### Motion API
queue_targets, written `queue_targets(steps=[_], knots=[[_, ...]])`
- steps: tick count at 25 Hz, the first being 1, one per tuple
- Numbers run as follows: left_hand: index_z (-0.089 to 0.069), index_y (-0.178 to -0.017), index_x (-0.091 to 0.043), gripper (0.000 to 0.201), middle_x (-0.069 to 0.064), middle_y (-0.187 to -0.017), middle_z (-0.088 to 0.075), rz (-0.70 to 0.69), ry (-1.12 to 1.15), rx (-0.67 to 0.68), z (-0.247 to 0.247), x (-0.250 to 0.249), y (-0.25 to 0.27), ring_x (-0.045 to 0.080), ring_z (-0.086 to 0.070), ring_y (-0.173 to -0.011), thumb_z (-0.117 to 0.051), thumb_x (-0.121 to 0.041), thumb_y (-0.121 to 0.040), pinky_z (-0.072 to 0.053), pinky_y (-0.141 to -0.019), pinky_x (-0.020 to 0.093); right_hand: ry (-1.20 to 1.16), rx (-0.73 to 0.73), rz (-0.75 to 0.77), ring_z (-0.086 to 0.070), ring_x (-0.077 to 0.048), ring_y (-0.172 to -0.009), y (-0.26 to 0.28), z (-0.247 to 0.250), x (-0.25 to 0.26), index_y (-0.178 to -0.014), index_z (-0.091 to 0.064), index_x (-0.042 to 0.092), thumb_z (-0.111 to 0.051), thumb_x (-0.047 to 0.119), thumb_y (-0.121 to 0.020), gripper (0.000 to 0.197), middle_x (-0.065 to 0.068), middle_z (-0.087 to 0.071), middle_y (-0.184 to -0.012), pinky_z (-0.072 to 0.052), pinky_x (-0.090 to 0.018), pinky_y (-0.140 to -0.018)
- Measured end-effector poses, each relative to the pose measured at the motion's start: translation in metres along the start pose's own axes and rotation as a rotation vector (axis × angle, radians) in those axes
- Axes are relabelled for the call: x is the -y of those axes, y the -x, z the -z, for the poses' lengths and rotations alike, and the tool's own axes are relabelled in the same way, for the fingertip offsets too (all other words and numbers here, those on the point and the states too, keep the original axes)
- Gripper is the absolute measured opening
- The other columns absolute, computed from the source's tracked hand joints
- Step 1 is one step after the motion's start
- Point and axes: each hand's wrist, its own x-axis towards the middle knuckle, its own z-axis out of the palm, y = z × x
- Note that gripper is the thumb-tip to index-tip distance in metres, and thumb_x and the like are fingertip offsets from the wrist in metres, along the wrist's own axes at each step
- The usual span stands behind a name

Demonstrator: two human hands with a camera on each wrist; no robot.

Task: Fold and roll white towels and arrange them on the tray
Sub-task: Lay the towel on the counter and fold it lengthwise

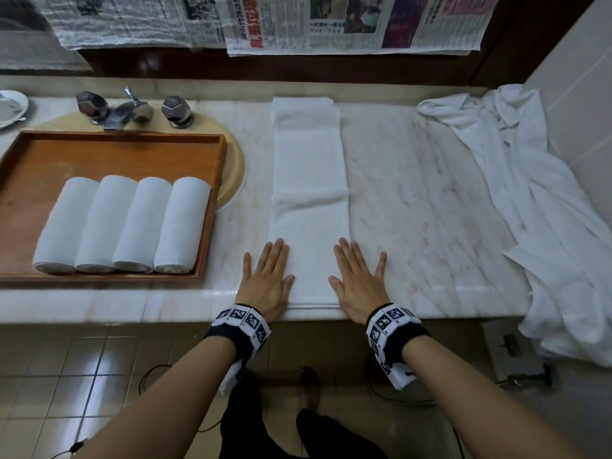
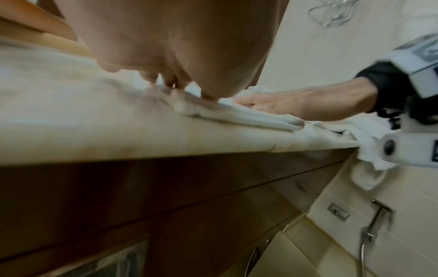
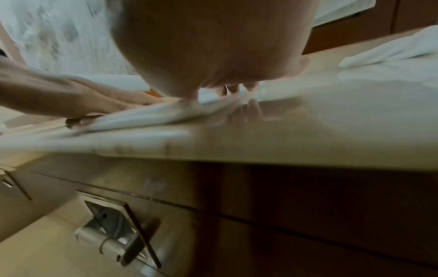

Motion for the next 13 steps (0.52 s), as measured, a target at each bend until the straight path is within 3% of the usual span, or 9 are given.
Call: queue_targets(steps=[2, 3, 4, 5, 6, 8, 10, 11, 13], knots=[[-0.033, -0.148, -0.014, 0.055, 0.004, -0.158, -0.027, 0.021, 0.025, -0.074, 0.01, -0.005, 0.007, 0.023, -0.021, -0.146, -0.031, -0.041, -0.1, -0.009, -0.12, 0.046, -0.016, -0.106, 0.029, -0.01, -0.019, -0.148, 0.004, 0.006, -0.001, -0.148, -0.03, 0.017, -0.033, 0.035, -0.1, 0.051, -0.001, -0.022, -0.158, 0.013, -0.07, -0.108], [-0.05, -0.134, -0.013, 0.048, 0.005, -0.144, -0.047, 0.058, 0.029, -0.137, 0.018, -0.009, 0.007, 0.025, -0.039, -0.134, -0.035, -0.041, -0.097, -0.023, -0.115, 0.043, -0.035, -0.169, 0.032, -0.024, -0.02, -0.144, 0.002, 0.011, 0.0, -0.14, -0.041, 0.018, -0.04, 0.031, -0.097, 0.044, -0.002, -0.037, -0.148, 0.01, -0.072, -0.108], [-0.057, -0.123, -0.013, 0.041, 0.005, -0.13, -0.057, 0.112, 0.034, -0.189, 0.026, -0.014, 0.003, 0.025, -0.049, -0.121, -0.039, -0.038, -0.096, -0.034, -0.107, 0.039, -0.061, -0.207, 0.029, -0.028, -0.019, -0.142, -0.004, 0.017, 0.001, -0.138, -0.043, 0.019, -0.044, 0.028, -0.095, 0.044, -0.001, -0.039, -0.145, 0.007, -0.073, -0.108], [-0.058, -0.121, -0.012, 0.037, 0.006, -0.127, -0.058, 0.157, 0.072, -0.22, 0.034, -0.021, -0.004, 0.025, -0.05, -0.116, -0.041, -0.035, -0.096, -0.038, -0.101, 0.037, -0.076, -0.195, 0.027, -0.022, -0.019, -0.145, -0.011, 0.023, 0.003, -0.144, -0.036, 0.018, -0.044, 0.027, -0.096, 0.05, -0.002, -0.031, -0.152, 0.007, -0.072, -0.109], [-0.052, -0.129, -0.01, 0.04, 0.007, -0.136, -0.052, 0.177, 0.14, -0.214, 0.038, -0.027, -0.013, 0.027, -0.046, -0.123, -0.041, -0.032, -0.097, -0.037, -0.103, 0.038, -0.075, -0.14, 0.029, -0.008, -0.018, -0.149, -0.02, 0.026, 0.005, -0.151, -0.023, 0.016, -0.041, 0.028, -0.098, 0.057, -0.001, -0.013, -0.161, 0.007, -0.069, -0.111], [-0.022, -0.152, -0.008, 0.056, 0.007, -0.161, -0.016, 0.089, 0.241, -0.088, 0.036, -0.039, -0.033, 0.025, -0.017, -0.147, -0.033, -0.034, -0.103, -0.018, -0.119, 0.041, -0.039, 0.013, 0.023, 0.014, -0.015, -0.148, -0.037, 0.028, 0.006, -0.155, 0.0, 0.015, -0.029, 0.032, -0.103, 0.062, 0.003, 0.016, -0.161, 0.006, -0.064, -0.114], [0.003, -0.155, -0.013, 0.061, 0.001, -0.162, 0.011, -0.011, 0.214, 0.071, 0.026, -0.041, -0.043, 0.019, 0.008, -0.149, -0.021, -0.038, -0.105, 0.001, -0.121, 0.044, -0.032, 0.109, -0.002, 0.021, -0.013, -0.146, -0.046, 0.027, 0.005, -0.154, 0.01, 0.015, -0.022, 0.036, -0.105, 0.062, 0.004, 0.024, -0.159, 0.005, -0.064, -0.114], [0.009, -0.154, -0.014, 0.062, 0.0, -0.161, 0.018, 0.024, 0.181, 0.093, 0.019, -0.036, -0.048, 0.017, 0.014, -0.148, -0.018, -0.039, -0.105, 0.006, -0.12, 0.046, -0.028, 0.123, -0.013, 0.021, -0.012, -0.146, -0.047, 0.026, 0.004, -0.153, 0.012, 0.015, -0.02, 0.037, -0.104, 0.062, 0.004, 0.025, -0.159, 0.006, -0.064, -0.114], [0.015, -0.153, -0.01, 0.066, 0.005, -0.159, 0.024, 0.356, 0.239, 0.039, 0.019, -0.029, -0.057, 0.02, 0.02, -0.147, -0.017, -0.04, -0.104, 0.012, -0.118, 0.048, -0.013, 0.135, -0.031, 0.022, -0.011, -0.146, -0.046, 0.024, 0.003, -0.152, 0.014, 0.014, -0.019, 0.039, -0.104, 0.064, 0.004, 0.027, -0.158, 0.006, -0.065, -0.113]])
